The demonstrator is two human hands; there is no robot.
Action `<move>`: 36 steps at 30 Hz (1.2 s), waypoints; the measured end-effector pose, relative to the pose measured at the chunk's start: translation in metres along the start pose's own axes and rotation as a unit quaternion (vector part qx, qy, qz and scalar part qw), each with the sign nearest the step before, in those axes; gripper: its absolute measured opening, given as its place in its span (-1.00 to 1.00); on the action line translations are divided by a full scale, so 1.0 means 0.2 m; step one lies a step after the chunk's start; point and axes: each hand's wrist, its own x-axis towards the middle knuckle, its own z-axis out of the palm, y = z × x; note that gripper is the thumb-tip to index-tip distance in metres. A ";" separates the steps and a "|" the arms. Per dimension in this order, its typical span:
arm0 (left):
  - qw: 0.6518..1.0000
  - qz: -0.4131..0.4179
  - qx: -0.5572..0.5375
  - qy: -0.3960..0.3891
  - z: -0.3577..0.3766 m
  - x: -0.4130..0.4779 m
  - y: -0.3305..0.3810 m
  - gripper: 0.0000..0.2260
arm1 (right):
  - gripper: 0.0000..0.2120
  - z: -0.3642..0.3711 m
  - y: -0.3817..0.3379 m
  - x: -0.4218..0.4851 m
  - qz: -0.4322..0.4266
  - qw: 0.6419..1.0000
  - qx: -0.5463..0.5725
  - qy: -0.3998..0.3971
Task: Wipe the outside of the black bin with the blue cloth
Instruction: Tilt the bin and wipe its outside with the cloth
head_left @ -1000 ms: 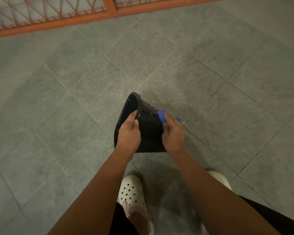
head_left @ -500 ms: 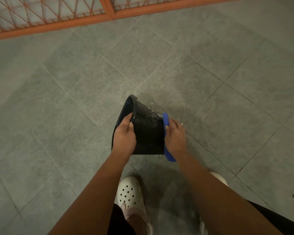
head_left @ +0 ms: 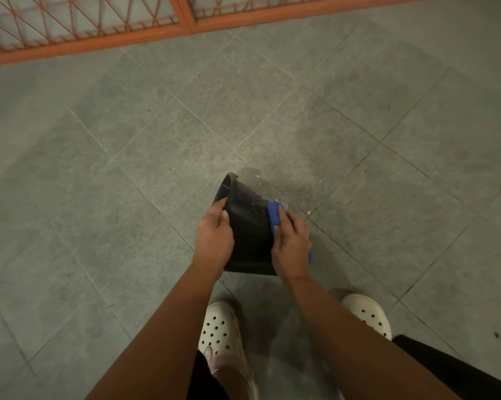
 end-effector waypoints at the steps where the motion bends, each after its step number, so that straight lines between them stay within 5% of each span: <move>1: 1.000 0.003 0.007 0.000 0.01 0.00 0.00 -0.69 | -0.60 0.01 0.01 -0.01 0.033 0.999 -0.002 0.006; 4: 1.000 -0.001 0.018 -0.003 0.02 0.01 0.01 -0.69 | -0.61 0.02 -0.01 -0.06 0.071 0.997 0.016 0.019; 9: 1.000 -0.012 0.009 -0.013 -0.01 0.02 0.00 -0.71 | -0.65 0.01 -0.08 -0.12 -0.068 0.997 0.037 -0.018; 12: 1.000 0.014 0.002 -0.012 -0.01 0.02 0.02 -0.73 | -0.62 -0.01 -0.14 -0.03 -0.083 0.993 0.083 -0.012; 19: 0.999 0.047 0.003 0.014 0.02 -0.01 0.01 -0.75 | -0.57 -0.02 -0.13 0.04 0.058 0.997 0.043 0.010; 26: 0.997 0.071 0.026 -0.019 0.01 -0.01 0.02 -0.75 | -0.58 -0.04 -0.21 0.04 -0.085 0.994 0.059 0.018; 30: 0.998 0.067 0.013 -0.016 -0.01 -0.01 0.02 -0.74 | -0.57 -0.05 -0.17 0.14 -0.026 0.998 0.033 -0.053; 33: 0.997 0.071 0.016 -0.022 0.00 -0.02 0.02 -0.73 | -0.56 -0.05 -0.15 0.12 0.057 0.997 0.046 -0.028; 36: 0.996 0.080 0.021 -0.019 0.01 -0.01 0.02 -0.72 | -0.53 -0.03 -0.23 0.02 0.008 0.998 0.061 0.017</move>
